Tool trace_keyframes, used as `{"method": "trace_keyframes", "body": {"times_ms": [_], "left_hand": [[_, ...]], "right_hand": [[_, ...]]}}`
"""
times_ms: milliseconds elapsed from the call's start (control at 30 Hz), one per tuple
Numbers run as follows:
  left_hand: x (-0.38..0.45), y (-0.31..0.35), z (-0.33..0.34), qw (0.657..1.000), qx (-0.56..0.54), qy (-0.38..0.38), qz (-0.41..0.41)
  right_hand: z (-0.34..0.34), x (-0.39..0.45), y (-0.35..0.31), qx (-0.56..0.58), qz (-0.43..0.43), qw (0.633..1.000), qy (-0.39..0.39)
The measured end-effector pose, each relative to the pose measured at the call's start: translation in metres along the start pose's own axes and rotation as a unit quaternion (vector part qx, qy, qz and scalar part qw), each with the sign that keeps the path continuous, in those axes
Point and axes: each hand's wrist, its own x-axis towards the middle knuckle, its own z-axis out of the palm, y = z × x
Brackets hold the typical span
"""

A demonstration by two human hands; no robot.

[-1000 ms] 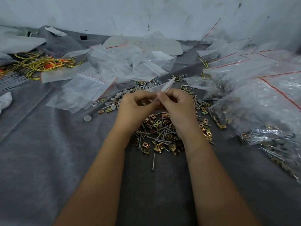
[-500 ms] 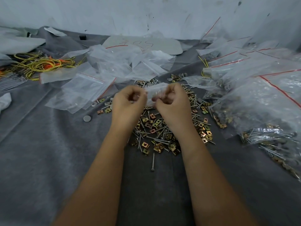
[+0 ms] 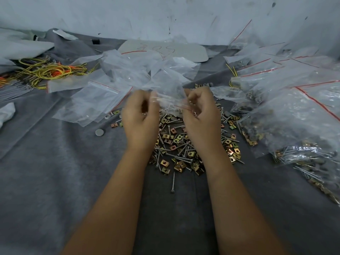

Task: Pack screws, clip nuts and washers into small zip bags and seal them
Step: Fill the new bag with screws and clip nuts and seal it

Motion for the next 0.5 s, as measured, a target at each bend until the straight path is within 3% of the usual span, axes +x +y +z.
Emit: {"method": "trace_keyframes", "body": {"times_ms": [33, 100, 200, 300, 367, 433, 500], "left_hand": [[0.0, 0.001, -0.003, 0.996, 0.028, 0.061, 0.059], [-0.001, 0.001, -0.005, 0.986, 0.042, 0.084, 0.137], [0.003, -0.001, -0.006, 0.994, 0.044, 0.061, 0.083], [0.011, -0.003, -0.016, 0.985, 0.055, 0.163, 0.025], [0.019, -0.007, -0.029, 0.967, 0.081, 0.238, 0.029], [0.023, -0.013, -0.038, 0.962, 0.15, 0.227, 0.026], [0.021, -0.017, -0.038, 0.962, 0.237, 0.137, -0.006]], "right_hand": [[0.0, 0.001, 0.0, -0.024, -0.029, 0.999, 0.015], [0.002, 0.001, -0.001, -0.078, -0.069, 0.994, 0.036], [-0.002, 0.001, -0.001, -0.084, -0.018, 0.996, 0.003], [-0.007, 0.0, 0.002, -0.063, 0.057, 0.995, -0.046], [-0.008, 0.001, 0.003, -0.117, 0.065, 0.99, -0.054], [-0.008, 0.003, 0.006, -0.202, 0.062, 0.975, -0.065], [-0.01, 0.004, 0.007, -0.265, 0.073, 0.956, -0.1]]}}
